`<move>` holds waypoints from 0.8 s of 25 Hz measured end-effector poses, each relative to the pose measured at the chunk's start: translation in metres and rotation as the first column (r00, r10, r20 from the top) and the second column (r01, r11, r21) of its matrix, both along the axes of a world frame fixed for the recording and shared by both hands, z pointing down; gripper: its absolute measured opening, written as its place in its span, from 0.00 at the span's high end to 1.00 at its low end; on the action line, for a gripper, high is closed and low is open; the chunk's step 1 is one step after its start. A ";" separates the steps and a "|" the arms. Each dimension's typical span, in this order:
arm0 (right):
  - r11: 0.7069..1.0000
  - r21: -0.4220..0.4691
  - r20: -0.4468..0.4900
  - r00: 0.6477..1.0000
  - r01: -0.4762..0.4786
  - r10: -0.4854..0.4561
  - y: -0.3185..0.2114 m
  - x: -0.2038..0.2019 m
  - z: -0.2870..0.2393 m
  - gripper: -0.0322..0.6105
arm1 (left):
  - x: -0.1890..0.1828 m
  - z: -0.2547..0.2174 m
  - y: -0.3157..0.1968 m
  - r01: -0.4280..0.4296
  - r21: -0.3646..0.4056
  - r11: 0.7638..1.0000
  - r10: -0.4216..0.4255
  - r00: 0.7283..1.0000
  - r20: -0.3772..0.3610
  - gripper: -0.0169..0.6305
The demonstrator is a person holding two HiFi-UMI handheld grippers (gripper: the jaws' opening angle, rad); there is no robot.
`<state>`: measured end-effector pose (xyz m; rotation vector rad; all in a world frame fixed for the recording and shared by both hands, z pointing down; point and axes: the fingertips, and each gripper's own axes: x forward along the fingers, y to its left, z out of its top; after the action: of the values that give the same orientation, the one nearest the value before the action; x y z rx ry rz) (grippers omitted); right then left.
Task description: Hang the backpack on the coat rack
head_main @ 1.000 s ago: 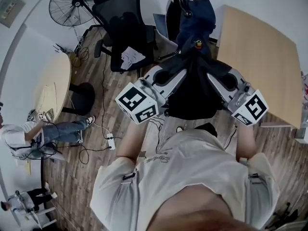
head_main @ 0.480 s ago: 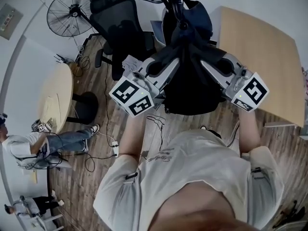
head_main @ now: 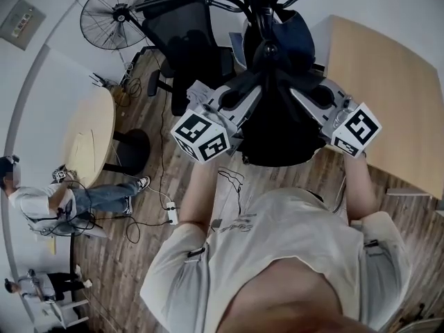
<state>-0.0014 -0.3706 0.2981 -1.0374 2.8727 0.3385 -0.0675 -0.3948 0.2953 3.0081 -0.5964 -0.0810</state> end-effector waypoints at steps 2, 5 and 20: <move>1.000 -0.004 0.001 1.000 0.001 -0.001 -0.001 0.000 0.000 0.90 | -0.001 0.000 -0.001 0.010 0.002 1.000 -0.011 1.000 0.006 0.90; 1.000 -0.013 0.005 1.000 -0.003 0.003 -0.003 0.000 0.001 0.89 | -0.001 0.002 -0.002 0.023 0.000 1.000 -0.023 1.000 0.009 0.90; 0.997 -0.072 0.049 0.998 -0.032 0.035 -0.010 0.012 0.016 0.83 | -0.010 0.009 -0.010 0.111 0.036 0.993 -0.111 0.994 -0.015 0.87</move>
<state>0.0111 -0.3806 0.3141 -1.0902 2.8453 0.2105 -0.0774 -0.4051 0.3043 3.0056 -0.7689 -0.1193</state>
